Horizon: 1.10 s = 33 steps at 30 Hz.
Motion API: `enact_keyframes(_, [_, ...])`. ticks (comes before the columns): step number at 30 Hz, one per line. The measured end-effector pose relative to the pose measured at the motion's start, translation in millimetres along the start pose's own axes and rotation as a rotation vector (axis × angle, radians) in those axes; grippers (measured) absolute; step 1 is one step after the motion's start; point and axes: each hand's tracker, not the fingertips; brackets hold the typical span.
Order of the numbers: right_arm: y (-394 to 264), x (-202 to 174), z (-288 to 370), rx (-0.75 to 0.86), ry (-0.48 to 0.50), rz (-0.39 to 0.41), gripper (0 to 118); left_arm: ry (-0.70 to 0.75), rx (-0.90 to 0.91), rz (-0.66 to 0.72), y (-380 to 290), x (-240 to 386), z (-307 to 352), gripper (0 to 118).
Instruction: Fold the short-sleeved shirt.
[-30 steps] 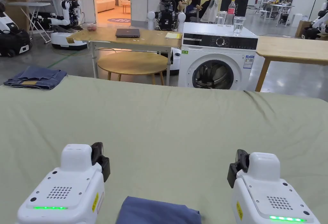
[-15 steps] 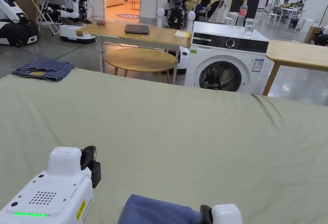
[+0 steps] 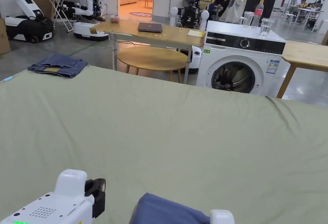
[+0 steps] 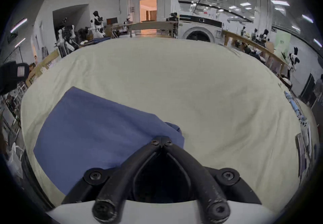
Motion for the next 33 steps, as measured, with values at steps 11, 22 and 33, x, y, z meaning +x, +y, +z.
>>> enact_keyframes(11, [6.5, 8.1, 0.4, -0.037, 0.011, -0.004, 0, -0.414, -0.395, 0.341, 11.2, -52.5, -49.8, 67])
enact_keyframes(22, [8.0, 16.0, -0.2, -0.054, 0.039, -0.016, 0, -0.719, -0.791, 0.545, -30.4, -51.2, -145.8, 74])
enact_keyframes(33, [3.4, 22.1, -7.6, -0.051, 0.043, -0.020, 0, -0.774, -0.744, 0.525, -50.8, -22.0, -160.7, 24])
